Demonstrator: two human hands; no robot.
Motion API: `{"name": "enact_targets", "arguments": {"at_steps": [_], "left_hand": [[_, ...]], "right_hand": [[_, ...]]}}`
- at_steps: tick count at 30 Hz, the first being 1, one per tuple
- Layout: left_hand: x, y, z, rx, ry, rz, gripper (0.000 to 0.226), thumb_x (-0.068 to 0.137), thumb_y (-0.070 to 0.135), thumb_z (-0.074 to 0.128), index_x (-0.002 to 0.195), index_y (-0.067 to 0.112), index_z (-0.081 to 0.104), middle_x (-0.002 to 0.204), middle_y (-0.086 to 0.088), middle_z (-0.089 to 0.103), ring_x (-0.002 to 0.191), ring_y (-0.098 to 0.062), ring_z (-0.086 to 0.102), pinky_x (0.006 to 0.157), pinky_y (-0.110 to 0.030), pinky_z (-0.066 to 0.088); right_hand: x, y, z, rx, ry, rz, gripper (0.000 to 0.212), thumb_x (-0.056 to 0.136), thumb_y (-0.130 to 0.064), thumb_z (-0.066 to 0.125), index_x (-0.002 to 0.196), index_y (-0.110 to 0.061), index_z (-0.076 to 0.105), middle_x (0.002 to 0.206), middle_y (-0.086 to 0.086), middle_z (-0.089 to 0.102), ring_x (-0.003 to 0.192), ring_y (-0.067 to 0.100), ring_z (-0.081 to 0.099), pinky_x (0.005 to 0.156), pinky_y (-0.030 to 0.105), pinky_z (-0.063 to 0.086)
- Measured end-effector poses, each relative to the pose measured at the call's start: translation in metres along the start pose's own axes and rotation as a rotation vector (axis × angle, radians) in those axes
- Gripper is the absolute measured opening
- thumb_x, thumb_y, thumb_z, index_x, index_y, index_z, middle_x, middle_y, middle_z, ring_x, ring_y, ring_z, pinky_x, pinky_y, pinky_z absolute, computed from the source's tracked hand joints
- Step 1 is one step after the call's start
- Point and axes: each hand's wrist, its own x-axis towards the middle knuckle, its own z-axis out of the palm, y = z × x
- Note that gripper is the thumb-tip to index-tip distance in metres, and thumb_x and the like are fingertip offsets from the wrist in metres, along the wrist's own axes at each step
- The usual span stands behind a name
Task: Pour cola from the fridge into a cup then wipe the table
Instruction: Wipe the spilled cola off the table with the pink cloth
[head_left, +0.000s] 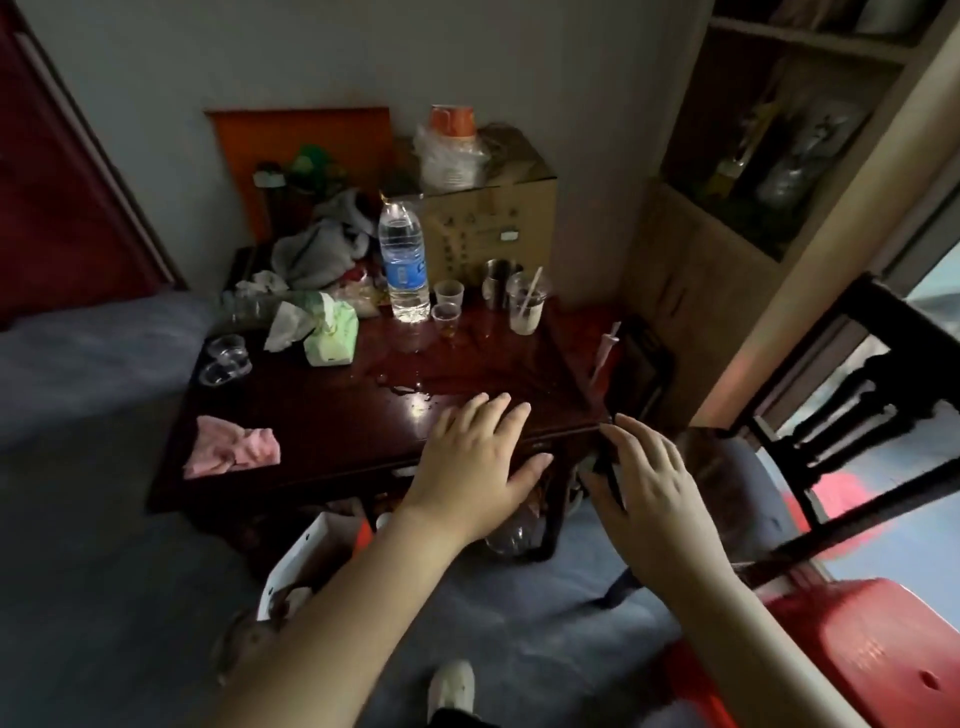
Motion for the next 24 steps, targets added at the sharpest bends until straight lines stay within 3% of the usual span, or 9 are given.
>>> {"name": "enact_targets", "arguments": {"at_steps": [8,14,24], "left_hand": [[0.045,-0.052,0.031,0.001,-0.027,-0.071,0.064,0.094,0.058,0.032,0.144,0.019,0.041,0.149,-0.005,0.042,0.137,-0.025,0.035,0.112,-0.04,0.025],[0.093,-0.118,0.065,-0.022,-0.077,-0.119,0.072,0.09,0.062,0.018,0.146,0.022,0.036,0.152,-0.003,0.036,0.14,-0.022,0.03,0.113,-0.04,0.026],[0.131,-0.213,0.132,-0.031,-0.256,-0.201,0.066,0.093,0.059,0.033,0.146,0.019,0.034,0.153,-0.006,0.033,0.141,-0.022,0.027,0.111,-0.038,0.026]], "right_hand": [[0.061,0.001,0.046,-0.016,-0.083,-0.078,0.052,0.087,-0.035,0.061,0.13,-0.007,0.051,0.137,0.01,0.05,0.129,0.026,0.044,0.107,0.03,0.03],[0.141,-0.01,0.095,-0.033,-0.149,-0.091,0.053,0.092,-0.037,0.054,0.136,-0.01,0.046,0.143,0.006,0.044,0.134,0.022,0.037,0.11,0.031,0.028],[0.226,-0.031,0.213,-0.001,-0.4,-0.032,0.054,0.094,-0.038,0.05,0.139,-0.009,0.042,0.145,0.007,0.041,0.135,0.022,0.034,0.111,0.031,0.029]]}}
